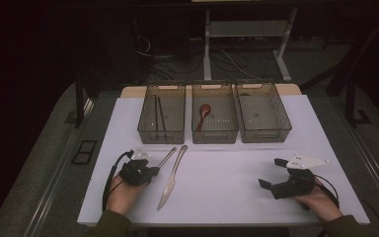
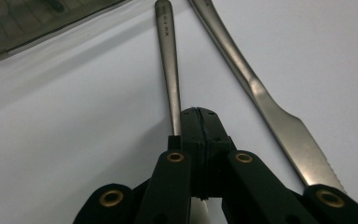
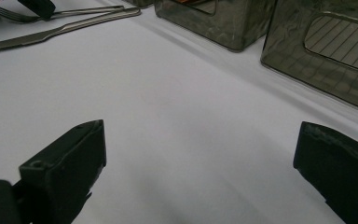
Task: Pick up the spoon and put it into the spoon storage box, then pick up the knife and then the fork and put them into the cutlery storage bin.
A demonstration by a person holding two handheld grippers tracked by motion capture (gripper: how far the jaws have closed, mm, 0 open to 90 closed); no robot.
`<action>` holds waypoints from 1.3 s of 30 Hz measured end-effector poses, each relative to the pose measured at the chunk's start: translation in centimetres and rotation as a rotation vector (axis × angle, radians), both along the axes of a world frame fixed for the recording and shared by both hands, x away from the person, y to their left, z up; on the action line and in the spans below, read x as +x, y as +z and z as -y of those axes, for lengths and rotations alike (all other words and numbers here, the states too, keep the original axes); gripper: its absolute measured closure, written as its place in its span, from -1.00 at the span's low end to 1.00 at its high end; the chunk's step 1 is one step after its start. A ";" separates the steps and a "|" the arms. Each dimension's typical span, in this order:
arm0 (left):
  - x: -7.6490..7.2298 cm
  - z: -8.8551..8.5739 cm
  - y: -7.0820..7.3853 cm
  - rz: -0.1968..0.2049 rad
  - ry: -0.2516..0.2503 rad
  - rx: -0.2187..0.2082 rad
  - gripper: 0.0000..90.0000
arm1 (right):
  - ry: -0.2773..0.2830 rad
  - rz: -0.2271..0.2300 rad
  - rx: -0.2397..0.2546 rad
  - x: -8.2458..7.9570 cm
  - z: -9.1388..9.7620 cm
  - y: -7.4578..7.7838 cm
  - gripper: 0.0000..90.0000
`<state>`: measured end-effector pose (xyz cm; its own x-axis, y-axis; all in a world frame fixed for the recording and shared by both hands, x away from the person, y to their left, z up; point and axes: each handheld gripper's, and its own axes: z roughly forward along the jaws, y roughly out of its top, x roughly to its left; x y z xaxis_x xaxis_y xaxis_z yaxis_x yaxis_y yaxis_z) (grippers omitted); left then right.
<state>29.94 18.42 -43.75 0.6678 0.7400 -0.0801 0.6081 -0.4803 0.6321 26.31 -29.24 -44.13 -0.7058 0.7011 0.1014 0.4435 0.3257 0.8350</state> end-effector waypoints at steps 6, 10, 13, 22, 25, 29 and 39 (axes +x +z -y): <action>0.0 -0.1 0.2 0.003 -0.014 -0.041 0.97 | 0.001 0.000 -0.001 0.0 0.0 0.0 -0.96; -0.1 -0.1 0.7 0.028 -0.024 -0.063 0.88 | 0.004 0.000 -0.002 0.0 0.0 0.0 -0.96; 0.0 -0.3 0.9 0.044 -0.017 -0.066 0.75 | 0.004 0.000 -0.001 0.0 -0.1 0.0 -0.96; 0.9 -1.6 0.8 0.057 0.027 -0.073 0.36 | 0.006 -0.002 -0.005 0.0 -0.1 0.0 -0.96; 1.2 -1.6 0.7 0.048 0.031 -0.071 0.31 | 0.005 -0.001 -0.005 -0.1 -0.1 0.0 -0.96; 2.0 -1.4 0.9 0.005 0.028 -0.061 0.31 | 0.008 -0.002 -0.006 0.0 -0.2 -0.1 -0.96; 2.7 -0.3 0.3 -0.054 -0.012 -0.007 0.55 | 0.007 -0.004 -0.008 0.0 -0.2 -0.1 -0.96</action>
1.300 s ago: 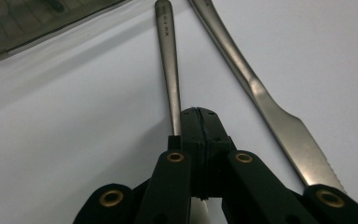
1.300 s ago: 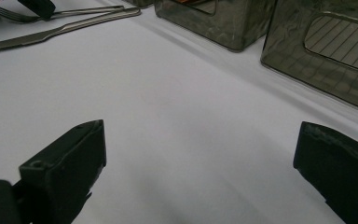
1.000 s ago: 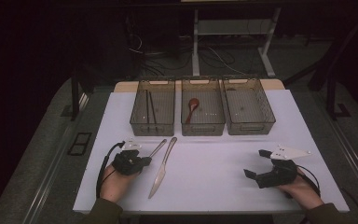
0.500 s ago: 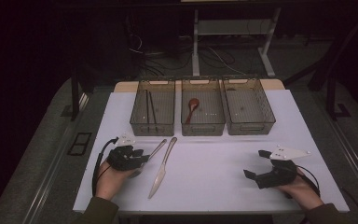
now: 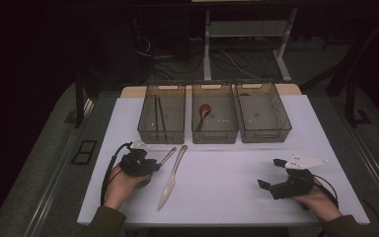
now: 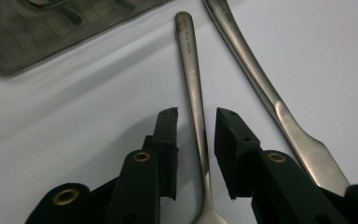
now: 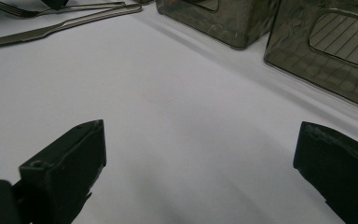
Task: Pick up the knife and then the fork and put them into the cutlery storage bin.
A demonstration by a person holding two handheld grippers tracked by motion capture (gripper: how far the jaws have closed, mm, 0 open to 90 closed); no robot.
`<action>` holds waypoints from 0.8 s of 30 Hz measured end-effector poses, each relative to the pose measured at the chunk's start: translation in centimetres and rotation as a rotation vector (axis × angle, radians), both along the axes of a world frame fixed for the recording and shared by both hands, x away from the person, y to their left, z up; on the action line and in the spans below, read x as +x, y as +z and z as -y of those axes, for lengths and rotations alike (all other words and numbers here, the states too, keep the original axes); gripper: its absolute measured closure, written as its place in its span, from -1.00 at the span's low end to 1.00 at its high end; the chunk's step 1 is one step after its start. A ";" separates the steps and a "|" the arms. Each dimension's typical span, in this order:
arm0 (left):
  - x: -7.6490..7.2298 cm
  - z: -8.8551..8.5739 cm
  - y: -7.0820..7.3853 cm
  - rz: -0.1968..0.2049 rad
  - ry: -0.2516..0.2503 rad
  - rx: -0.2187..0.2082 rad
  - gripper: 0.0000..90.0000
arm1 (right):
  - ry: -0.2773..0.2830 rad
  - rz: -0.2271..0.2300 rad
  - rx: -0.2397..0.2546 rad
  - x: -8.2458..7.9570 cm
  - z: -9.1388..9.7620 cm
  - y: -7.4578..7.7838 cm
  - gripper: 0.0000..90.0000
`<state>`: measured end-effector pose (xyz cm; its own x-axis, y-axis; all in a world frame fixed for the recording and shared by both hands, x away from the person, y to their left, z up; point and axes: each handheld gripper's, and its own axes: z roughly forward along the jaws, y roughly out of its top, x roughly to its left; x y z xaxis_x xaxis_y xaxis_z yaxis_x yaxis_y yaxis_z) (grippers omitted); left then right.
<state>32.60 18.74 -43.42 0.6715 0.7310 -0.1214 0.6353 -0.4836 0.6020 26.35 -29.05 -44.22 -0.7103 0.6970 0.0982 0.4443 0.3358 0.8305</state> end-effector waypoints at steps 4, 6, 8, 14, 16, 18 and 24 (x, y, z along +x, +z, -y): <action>-0.1 0.2 -0.1 -0.007 -0.005 0.009 0.66 | 0.001 0.001 0.000 0.0 0.0 0.0 -0.96; -0.1 0.3 -0.1 -0.002 -0.003 0.023 0.71 | 0.002 0.002 0.001 0.0 0.0 0.0 -0.96; -0.2 0.5 -0.2 0.011 0.001 0.040 0.75 | 0.001 0.002 0.002 0.0 0.0 0.0 -0.96; -0.2 0.5 -0.2 0.013 0.014 0.041 0.85 | 0.002 0.002 0.002 0.0 0.0 0.0 -0.96; -0.2 0.5 -0.2 0.014 0.011 0.044 0.85 | 0.003 0.002 0.002 0.0 0.0 0.0 -0.96; -0.2 0.5 -0.1 0.019 0.001 0.049 0.86 | 0.002 0.002 0.001 0.0 0.0 0.0 -0.96; -0.4 0.3 0.4 0.031 -0.032 0.023 0.86 | -0.007 -0.016 0.010 0.1 0.2 0.1 -0.96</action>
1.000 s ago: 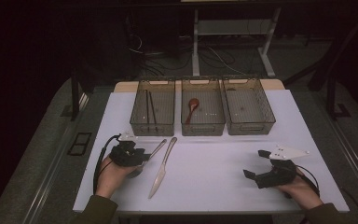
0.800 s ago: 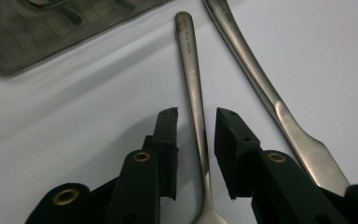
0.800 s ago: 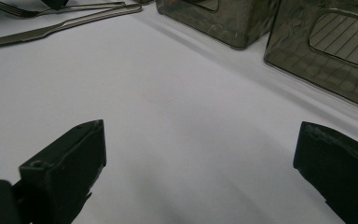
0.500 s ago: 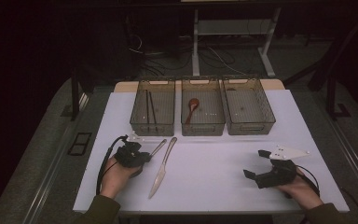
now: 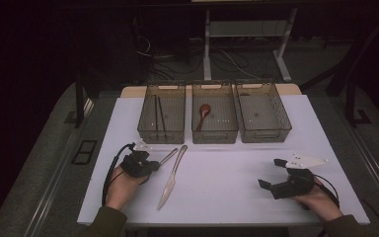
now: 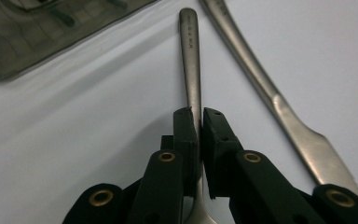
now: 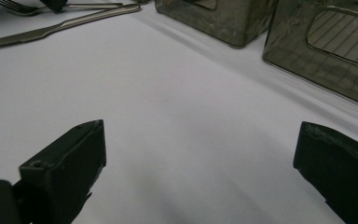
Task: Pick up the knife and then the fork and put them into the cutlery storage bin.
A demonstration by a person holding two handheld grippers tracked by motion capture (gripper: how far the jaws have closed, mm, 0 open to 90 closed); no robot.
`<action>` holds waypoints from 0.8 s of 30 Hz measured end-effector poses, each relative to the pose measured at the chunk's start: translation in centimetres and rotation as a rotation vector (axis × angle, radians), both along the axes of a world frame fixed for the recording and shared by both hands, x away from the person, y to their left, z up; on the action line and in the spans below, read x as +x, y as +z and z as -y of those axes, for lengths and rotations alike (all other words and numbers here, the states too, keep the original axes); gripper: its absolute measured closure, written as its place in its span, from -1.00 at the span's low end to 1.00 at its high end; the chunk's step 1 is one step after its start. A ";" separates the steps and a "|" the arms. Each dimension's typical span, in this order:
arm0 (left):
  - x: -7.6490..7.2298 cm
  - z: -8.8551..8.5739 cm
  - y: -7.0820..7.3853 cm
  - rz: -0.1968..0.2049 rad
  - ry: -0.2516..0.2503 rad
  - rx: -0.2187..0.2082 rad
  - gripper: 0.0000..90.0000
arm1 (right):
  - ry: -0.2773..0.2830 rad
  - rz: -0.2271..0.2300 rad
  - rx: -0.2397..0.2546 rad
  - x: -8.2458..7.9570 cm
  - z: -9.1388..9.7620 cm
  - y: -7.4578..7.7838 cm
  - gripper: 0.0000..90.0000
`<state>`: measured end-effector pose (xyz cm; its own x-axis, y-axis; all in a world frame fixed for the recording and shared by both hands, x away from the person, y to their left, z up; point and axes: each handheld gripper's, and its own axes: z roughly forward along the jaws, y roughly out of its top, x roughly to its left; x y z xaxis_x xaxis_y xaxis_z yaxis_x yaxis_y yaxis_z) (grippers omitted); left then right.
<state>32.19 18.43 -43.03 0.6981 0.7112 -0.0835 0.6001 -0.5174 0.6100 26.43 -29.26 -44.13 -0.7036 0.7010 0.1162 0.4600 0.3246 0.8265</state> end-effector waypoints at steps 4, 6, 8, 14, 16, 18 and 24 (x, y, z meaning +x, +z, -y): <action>-0.4 0.1 1.2 0.030 -0.037 -0.034 0.86 | 0.013 -0.033 0.028 0.4 0.3 0.2 -0.96; -0.6 0.2 1.8 0.041 -0.072 -0.046 0.86 | 0.043 -0.048 0.021 0.5 0.3 0.4 -0.96; -0.7 0.3 2.3 0.047 -0.104 -0.059 0.86 | 0.072 -0.057 0.005 0.6 0.3 0.8 -0.96; -1.0 2.2 4.1 0.052 -0.221 -0.111 0.86 | 0.198 -0.109 -0.035 1.3 -0.1 2.4 -0.88; -1.0 3.2 4.5 0.058 -0.277 -0.110 0.86 | 0.241 -0.101 -0.045 1.6 -0.5 3.1 -0.84; -1.0 4.5 4.9 0.056 -0.331 -0.109 0.86 | 0.290 -0.087 -0.053 1.7 -1.1 3.7 -0.69; -1.2 8.6 5.1 0.042 -0.483 -0.110 0.86 | 0.407 -0.069 -0.074 2.4 -3.8 4.7 -0.69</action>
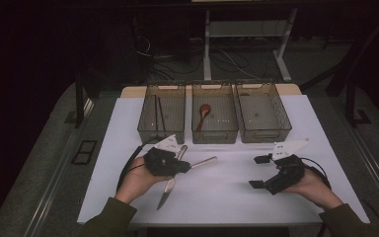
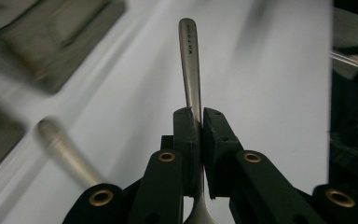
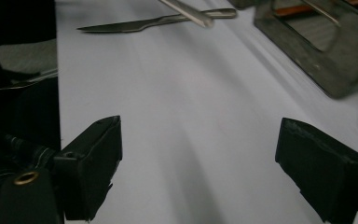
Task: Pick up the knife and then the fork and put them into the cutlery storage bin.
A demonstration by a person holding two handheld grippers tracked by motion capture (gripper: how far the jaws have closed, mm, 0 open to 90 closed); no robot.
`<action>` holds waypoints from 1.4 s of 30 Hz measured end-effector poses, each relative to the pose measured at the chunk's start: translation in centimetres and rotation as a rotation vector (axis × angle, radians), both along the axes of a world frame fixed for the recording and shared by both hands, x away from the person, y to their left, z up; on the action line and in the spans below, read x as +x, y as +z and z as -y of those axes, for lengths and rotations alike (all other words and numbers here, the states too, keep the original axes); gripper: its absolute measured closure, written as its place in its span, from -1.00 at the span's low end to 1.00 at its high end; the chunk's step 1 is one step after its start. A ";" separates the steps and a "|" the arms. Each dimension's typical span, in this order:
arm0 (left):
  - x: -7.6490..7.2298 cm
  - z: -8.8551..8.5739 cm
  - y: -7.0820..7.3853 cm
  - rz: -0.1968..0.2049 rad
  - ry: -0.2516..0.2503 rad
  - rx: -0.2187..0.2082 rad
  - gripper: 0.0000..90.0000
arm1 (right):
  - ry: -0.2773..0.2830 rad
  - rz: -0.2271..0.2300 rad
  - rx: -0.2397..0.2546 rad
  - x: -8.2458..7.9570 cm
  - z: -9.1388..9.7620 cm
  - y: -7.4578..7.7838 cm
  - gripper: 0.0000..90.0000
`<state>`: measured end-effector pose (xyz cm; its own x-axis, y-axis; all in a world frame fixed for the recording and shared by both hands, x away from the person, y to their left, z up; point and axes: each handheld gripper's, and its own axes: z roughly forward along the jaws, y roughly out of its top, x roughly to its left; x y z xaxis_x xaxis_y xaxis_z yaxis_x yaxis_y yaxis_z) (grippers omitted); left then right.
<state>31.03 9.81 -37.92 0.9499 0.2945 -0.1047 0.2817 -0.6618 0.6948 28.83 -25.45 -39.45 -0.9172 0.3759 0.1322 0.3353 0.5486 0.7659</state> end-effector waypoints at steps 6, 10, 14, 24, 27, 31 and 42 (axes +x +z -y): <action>-0.3 3.7 -0.3 -0.004 -0.131 0.014 0.86 | 0.101 0.008 -0.032 0.8 -2.8 0.7 -0.64; -0.5 5.9 -0.6 -0.003 -0.206 0.020 0.86 | 0.189 0.019 -0.064 1.5 -4.1 0.8 -0.49; -0.6 7.2 -0.7 0.005 -0.269 0.017 0.86 | 0.269 0.007 -0.109 1.9 -5.4 0.3 -0.27; -0.5 8.7 -0.5 0.025 -0.353 0.054 0.86 | 0.369 -0.012 -0.222 1.6 -7.3 -0.5 0.38; -0.6 8.9 -0.4 0.018 -0.364 0.053 0.86 | 0.383 -0.018 -0.246 1.4 -7.7 -0.6 0.46; -0.6 9.0 -0.2 0.026 -0.371 0.049 0.85 | 0.415 -0.014 -0.253 1.3 -8.0 -0.8 0.70; -0.6 9.0 -0.3 0.016 -0.376 0.044 0.85 | 0.421 -0.022 -0.258 1.1 -7.9 -0.5 0.78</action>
<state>30.39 0.78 -38.21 0.9939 -0.0715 -0.0843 0.0028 -0.7464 0.6655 29.95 -17.55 -40.00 -0.9945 -0.0037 0.1048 0.0583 0.8109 0.5822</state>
